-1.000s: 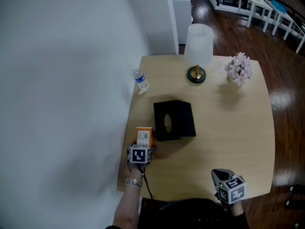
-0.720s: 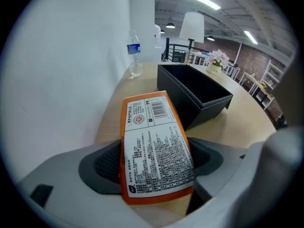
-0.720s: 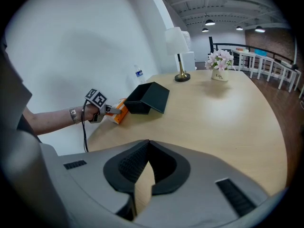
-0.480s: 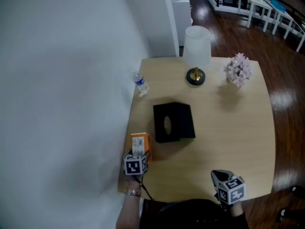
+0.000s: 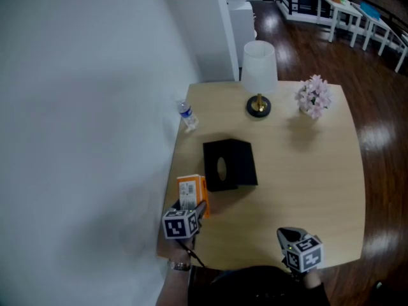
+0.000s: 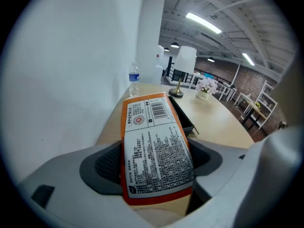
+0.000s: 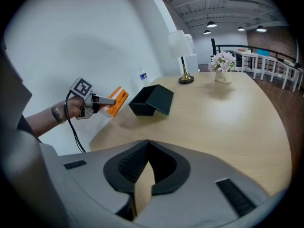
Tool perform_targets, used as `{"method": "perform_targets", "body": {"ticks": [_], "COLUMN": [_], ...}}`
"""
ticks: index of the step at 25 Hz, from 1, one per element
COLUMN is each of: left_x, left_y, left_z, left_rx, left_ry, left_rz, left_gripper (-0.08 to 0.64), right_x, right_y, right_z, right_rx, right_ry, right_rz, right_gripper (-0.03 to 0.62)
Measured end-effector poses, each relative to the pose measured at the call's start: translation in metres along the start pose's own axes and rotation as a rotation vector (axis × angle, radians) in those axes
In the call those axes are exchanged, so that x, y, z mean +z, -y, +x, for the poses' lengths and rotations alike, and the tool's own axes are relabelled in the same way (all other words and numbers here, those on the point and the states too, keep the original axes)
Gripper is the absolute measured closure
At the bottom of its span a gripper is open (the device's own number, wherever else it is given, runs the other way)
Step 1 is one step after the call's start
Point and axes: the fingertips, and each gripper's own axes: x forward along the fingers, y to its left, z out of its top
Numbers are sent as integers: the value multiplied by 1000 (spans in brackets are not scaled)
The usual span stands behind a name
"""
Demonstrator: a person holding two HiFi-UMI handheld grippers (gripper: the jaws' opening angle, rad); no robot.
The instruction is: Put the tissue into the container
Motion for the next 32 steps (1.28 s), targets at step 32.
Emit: {"method": "perform_targets", "body": {"ticks": [32], "left_x": [105], "left_y": [61], "left_z": [139], "left_rx": [38], "left_ry": [-26], "left_rz": [40], "left_gripper": [43], "right_x": [-8], "right_y": [61], "right_z": [-1], "right_rx": [2], "right_ry": [-16], "right_rz": [132], "right_gripper": [586]}}
